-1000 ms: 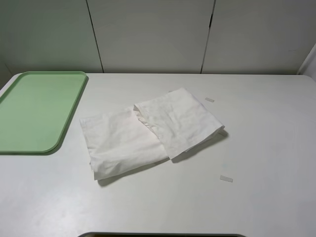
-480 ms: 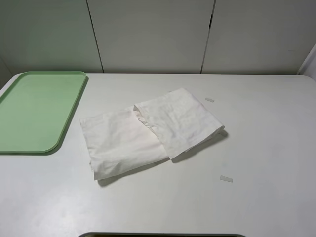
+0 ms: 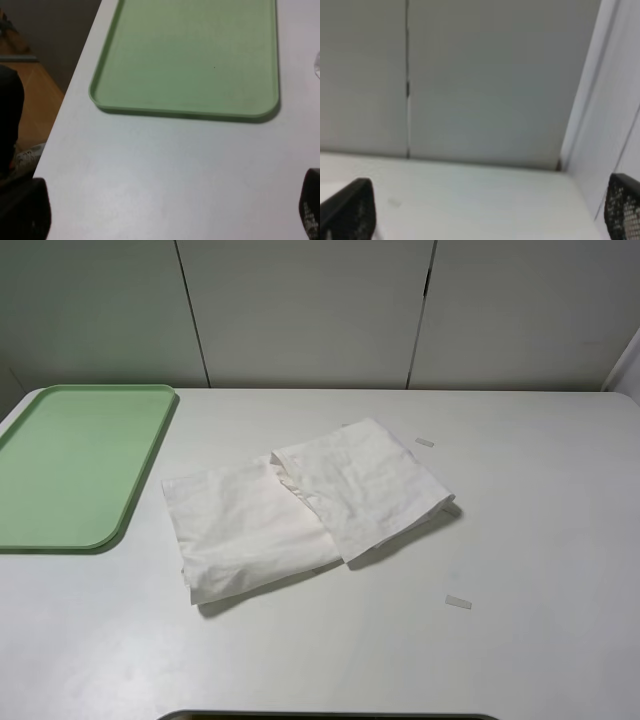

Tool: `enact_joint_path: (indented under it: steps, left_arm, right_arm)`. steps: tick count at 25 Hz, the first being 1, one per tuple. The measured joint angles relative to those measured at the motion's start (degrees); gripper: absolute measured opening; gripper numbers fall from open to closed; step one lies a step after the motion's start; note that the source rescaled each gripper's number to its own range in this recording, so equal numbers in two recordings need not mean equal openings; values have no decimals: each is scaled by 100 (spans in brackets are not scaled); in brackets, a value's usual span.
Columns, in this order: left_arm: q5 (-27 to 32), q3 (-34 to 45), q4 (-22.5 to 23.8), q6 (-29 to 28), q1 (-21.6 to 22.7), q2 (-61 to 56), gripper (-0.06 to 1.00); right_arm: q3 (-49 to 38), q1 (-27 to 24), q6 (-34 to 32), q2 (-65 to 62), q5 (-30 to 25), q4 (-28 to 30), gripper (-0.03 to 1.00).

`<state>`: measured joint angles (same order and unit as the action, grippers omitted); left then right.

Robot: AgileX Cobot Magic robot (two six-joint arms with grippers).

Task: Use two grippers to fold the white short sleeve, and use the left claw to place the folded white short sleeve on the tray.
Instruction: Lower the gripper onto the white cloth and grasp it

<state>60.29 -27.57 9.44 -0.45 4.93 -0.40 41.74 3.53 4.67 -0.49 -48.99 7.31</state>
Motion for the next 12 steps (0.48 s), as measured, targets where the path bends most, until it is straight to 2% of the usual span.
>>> enact_joint_path:
  steps: [6, 12]
  left_arm:
    - [0, 0, 0, 0, 0, 0, 100]
    - [0, 0, 0, 0, 0, 0, 100]
  right_arm:
    - [-745, 0, 19, 5, -251, -731, 100]
    - [-1134, 0, 23, 5, -292, -769, 100]
